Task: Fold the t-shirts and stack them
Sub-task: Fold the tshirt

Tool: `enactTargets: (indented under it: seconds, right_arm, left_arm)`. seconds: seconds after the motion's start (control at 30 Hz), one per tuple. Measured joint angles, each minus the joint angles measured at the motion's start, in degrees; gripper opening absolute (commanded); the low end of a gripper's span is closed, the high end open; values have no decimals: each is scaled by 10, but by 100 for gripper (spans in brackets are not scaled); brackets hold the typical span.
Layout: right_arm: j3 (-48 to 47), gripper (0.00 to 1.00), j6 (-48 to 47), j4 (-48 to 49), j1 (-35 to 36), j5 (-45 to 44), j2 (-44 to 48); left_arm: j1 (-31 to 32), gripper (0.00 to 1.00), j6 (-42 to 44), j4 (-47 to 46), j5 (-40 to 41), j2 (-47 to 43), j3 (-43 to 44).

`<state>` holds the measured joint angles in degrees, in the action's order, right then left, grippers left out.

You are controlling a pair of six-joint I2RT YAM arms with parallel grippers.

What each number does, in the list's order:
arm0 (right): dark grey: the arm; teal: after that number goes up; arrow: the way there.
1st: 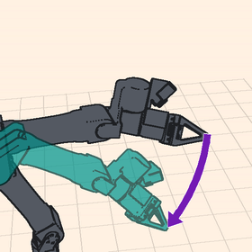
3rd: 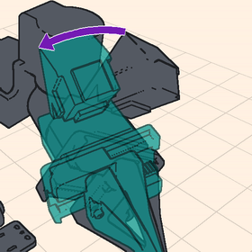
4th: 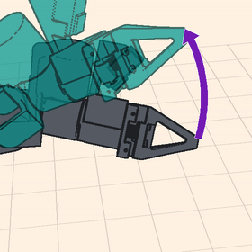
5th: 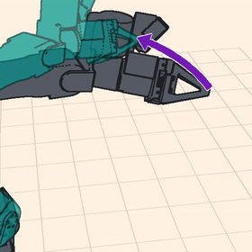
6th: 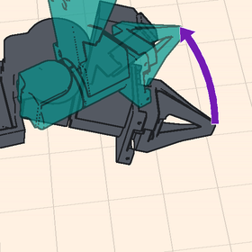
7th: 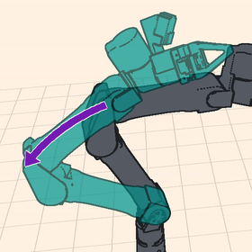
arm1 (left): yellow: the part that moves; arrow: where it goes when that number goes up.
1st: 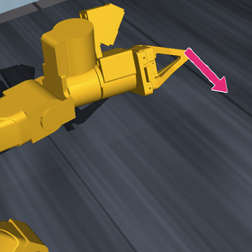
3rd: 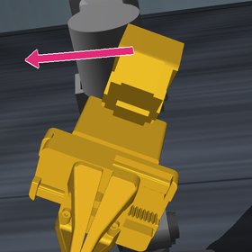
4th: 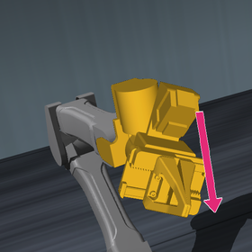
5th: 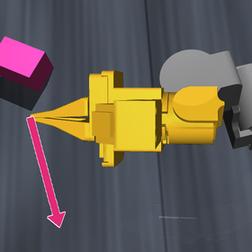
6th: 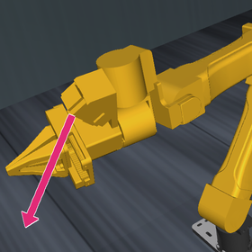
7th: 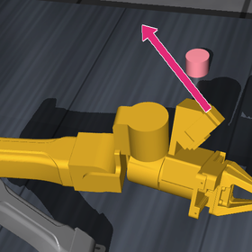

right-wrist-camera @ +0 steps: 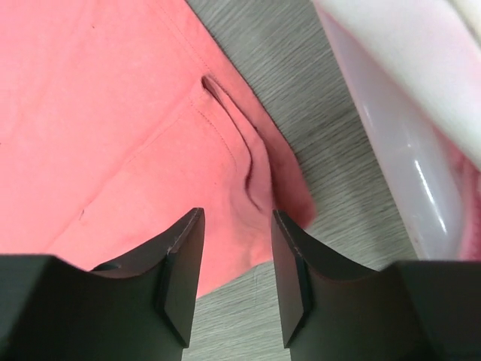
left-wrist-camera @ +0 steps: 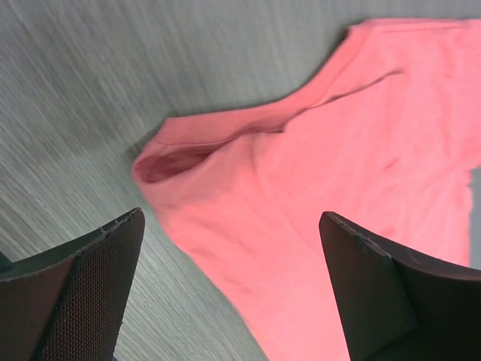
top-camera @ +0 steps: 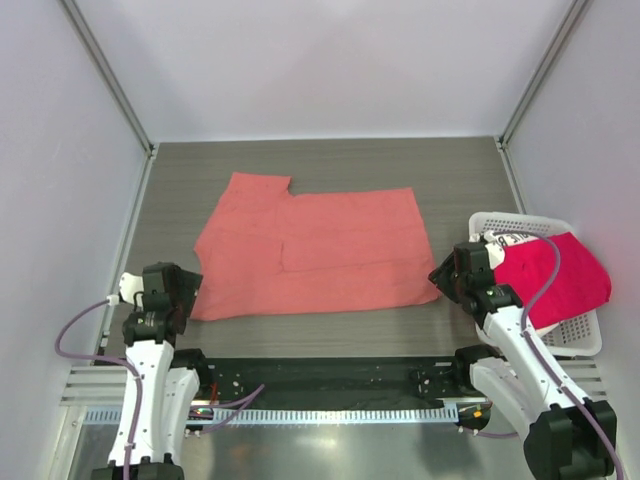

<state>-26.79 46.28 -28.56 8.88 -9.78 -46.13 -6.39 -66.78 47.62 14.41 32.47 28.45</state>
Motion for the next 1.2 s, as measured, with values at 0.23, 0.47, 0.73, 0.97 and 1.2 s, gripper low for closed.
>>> enactTargets:
  seconds: [0.23, 0.47, 0.73, 0.97, 1.2]
  right_arm:
    - [-97, 47, -42, -14, 0, -5, -47]
    - [-244, 47, -110, 11, 0, 0, -187]
    - [-399, 48, -148, 51, -6, 3, -412]
    - [-559, 54, -157, 69, -13, 0, -627]
    - [-688, 55, -169, 63, -14, -19, -787]
  left_arm:
    - [1, 100, 63, -8, 1, 29, 81]
    - [1, 100, 157, -126, -85, 195, 227]
    - [2, 100, 177, -215, -175, 491, 425]
    - [3, 100, 177, -281, -206, 707, 577]
    - [5, 100, 190, -350, -228, 879, 688]
